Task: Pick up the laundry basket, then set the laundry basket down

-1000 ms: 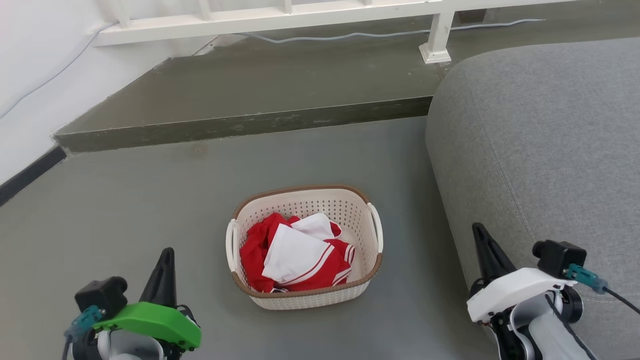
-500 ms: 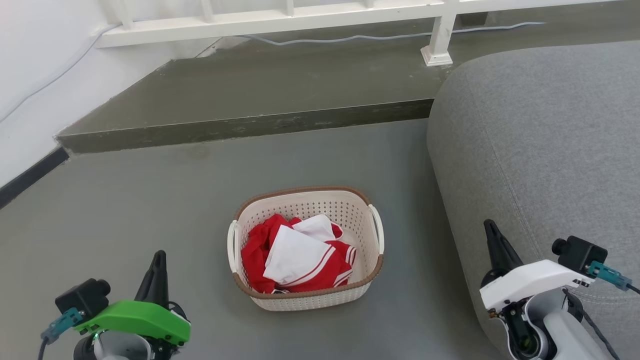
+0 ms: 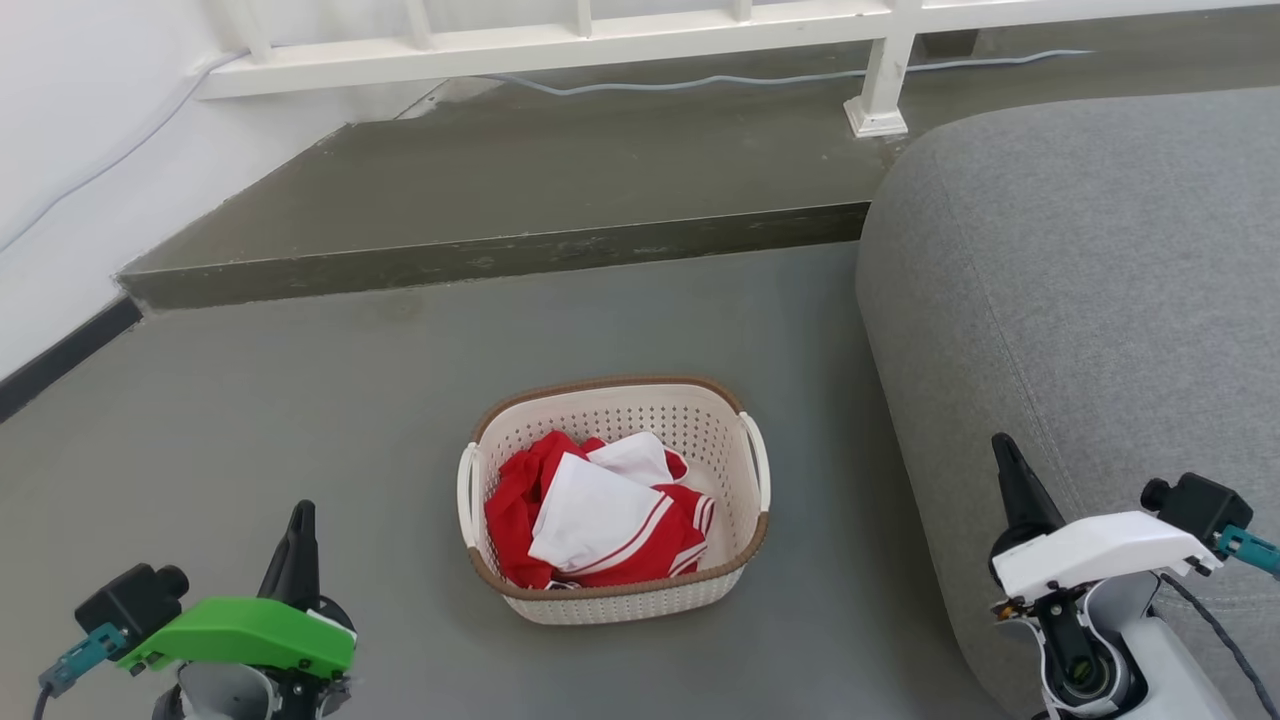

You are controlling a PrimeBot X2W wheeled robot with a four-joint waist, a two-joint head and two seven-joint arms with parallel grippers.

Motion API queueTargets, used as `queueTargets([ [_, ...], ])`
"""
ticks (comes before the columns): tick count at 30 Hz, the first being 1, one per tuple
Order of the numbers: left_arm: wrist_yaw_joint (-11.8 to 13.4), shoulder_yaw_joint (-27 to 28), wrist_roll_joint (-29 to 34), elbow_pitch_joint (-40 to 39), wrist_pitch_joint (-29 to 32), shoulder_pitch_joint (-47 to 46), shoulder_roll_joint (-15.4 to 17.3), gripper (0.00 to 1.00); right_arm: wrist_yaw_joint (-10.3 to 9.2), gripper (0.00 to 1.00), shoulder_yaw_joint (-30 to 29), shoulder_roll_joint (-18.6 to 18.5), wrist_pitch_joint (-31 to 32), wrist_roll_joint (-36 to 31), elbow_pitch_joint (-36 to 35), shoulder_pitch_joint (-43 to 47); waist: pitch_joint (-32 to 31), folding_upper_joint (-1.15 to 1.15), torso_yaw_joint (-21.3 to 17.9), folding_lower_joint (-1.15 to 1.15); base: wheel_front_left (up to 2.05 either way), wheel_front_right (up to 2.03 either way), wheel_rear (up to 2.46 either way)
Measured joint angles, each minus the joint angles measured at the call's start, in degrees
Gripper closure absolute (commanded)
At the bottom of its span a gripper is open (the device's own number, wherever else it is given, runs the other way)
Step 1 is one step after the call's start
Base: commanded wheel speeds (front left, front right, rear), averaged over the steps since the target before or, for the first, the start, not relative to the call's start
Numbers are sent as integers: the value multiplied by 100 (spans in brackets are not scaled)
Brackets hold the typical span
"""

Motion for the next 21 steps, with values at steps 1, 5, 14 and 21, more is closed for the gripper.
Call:
queueTargets([
  [1, 0, 15, -65, -4, 3, 0, 0, 100, 18, 100, -26, 5, 18, 68, -1, 0, -2, 0, 1, 0, 0, 0, 0],
  [5, -4, 73, -417, -21, 121, -2, -2, 100, 64, 100, -161, 25, 116, 401, -9, 0, -14, 0, 8, 0, 0, 0, 0],
  [14, -14, 199, -1047, -64, 292, -4, -4, 100, 123, 100, -397, 47, 304, 1002, -32, -1, -35, 0, 20, 0, 0, 0, 0],
  [21, -51, 272, -1523, -79, 434, -6, -5, 100, 185, 100, -581, 82, 428, 1472, -41, -3, -52, 0, 29, 0, 0, 0, 0],
])
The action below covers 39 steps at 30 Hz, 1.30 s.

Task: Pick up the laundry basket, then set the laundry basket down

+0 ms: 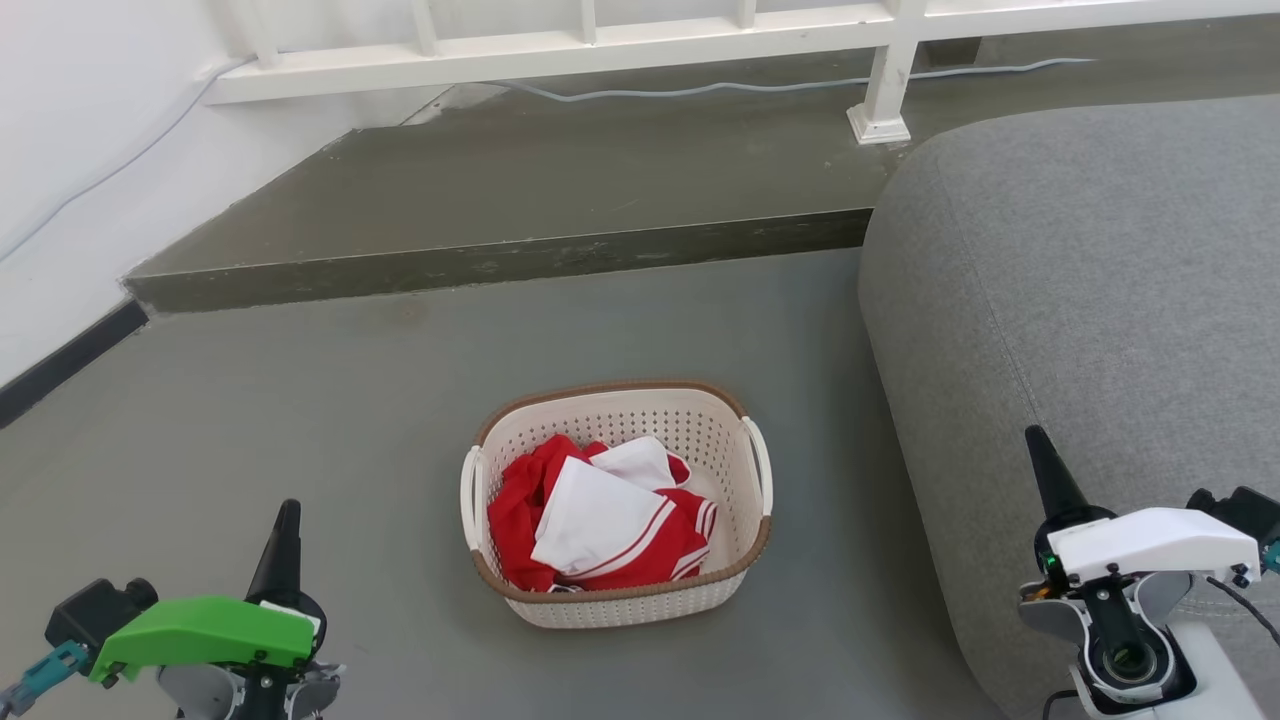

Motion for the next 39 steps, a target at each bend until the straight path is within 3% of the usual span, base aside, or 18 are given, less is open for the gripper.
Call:
queueTargets([
  [39, -57, 503, -2700, -168, 726, -9, -1, 100, 356, 100, -1018, 166, 742, 2533, -112, -25, -89, 0, 50, 0, 0, 0, 0],
])
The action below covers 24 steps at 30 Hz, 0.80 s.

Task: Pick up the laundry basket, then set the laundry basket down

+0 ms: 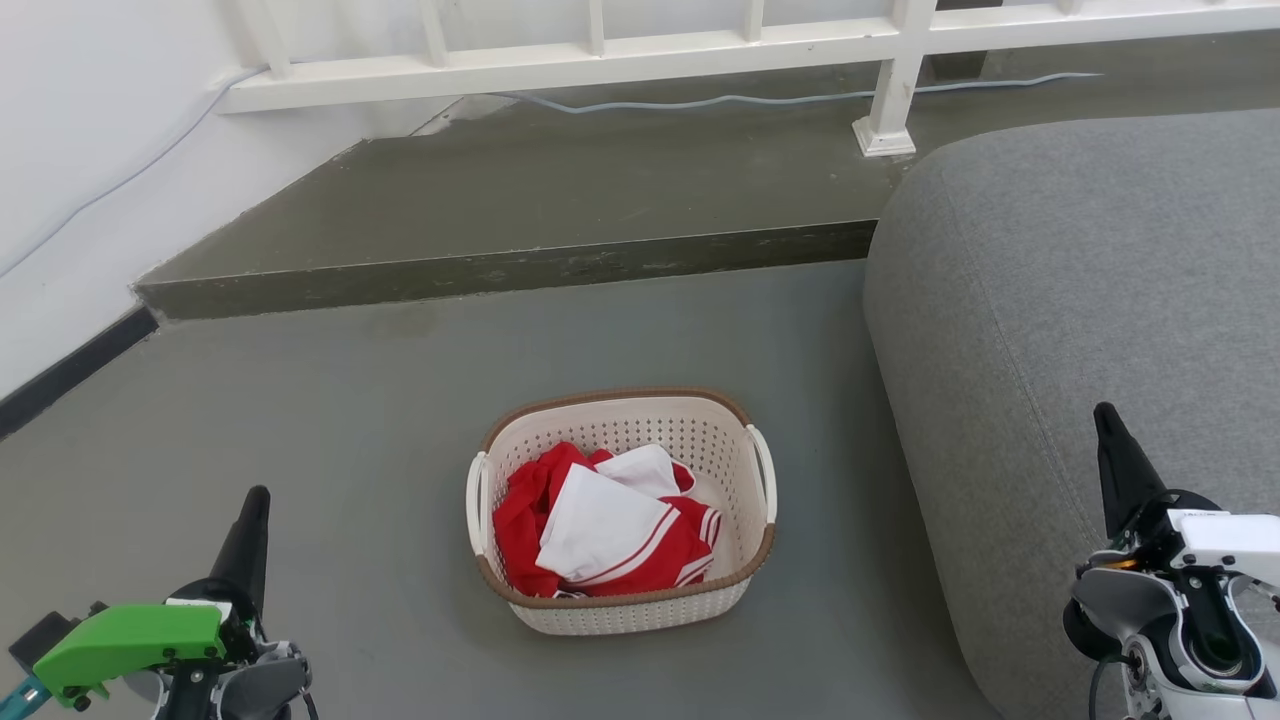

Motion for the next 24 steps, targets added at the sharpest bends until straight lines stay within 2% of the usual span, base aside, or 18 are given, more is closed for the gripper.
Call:
queueTargets([
  [24, 0, 1, -49, -9, 15, -1, 0, 100, 0, 100, -12, 5, 2, 0, -5, -5, 1, 0, -1, 0, 0, 0, 0],
])
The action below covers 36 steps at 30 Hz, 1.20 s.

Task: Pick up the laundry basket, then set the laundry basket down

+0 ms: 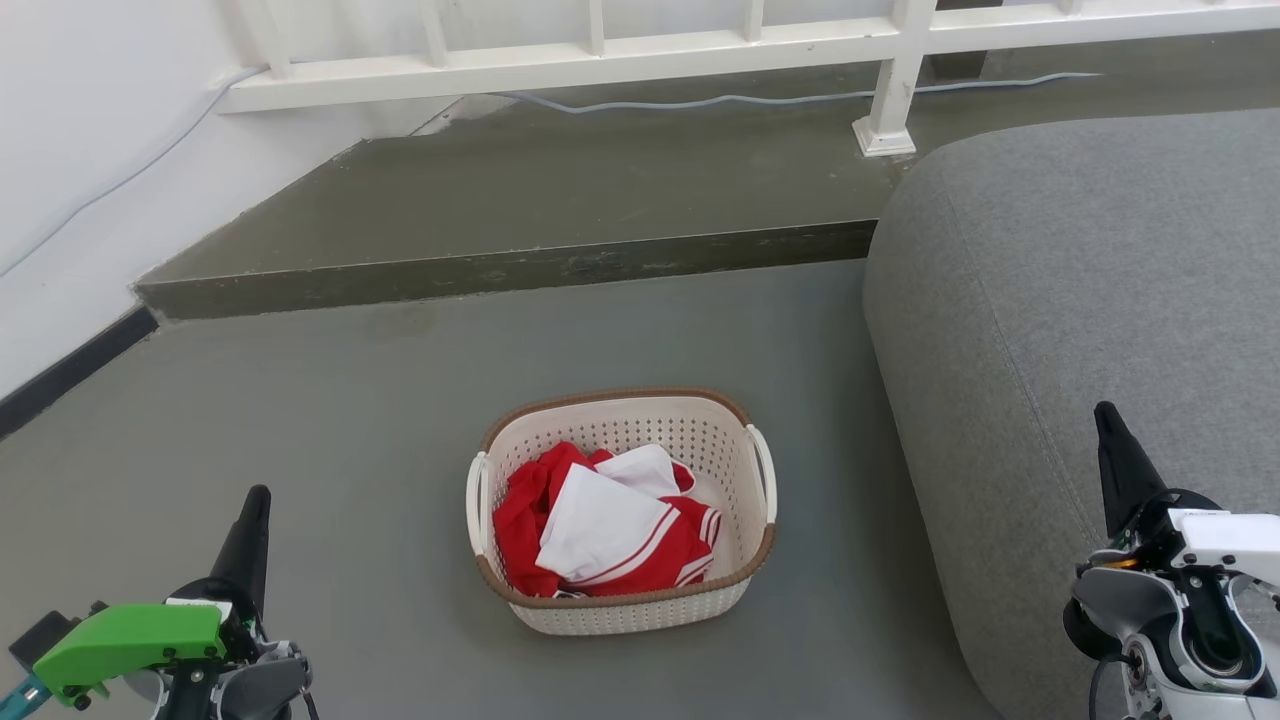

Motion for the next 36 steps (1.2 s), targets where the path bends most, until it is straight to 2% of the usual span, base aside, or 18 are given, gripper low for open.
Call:
queueTargets([
  [36, 0, -3, 0, -18, 0, 0, 0, 100, 0, 100, -9, 8, 1, 0, -19, -1, 1, 0, 0, 0, 0, 0, 0],
])
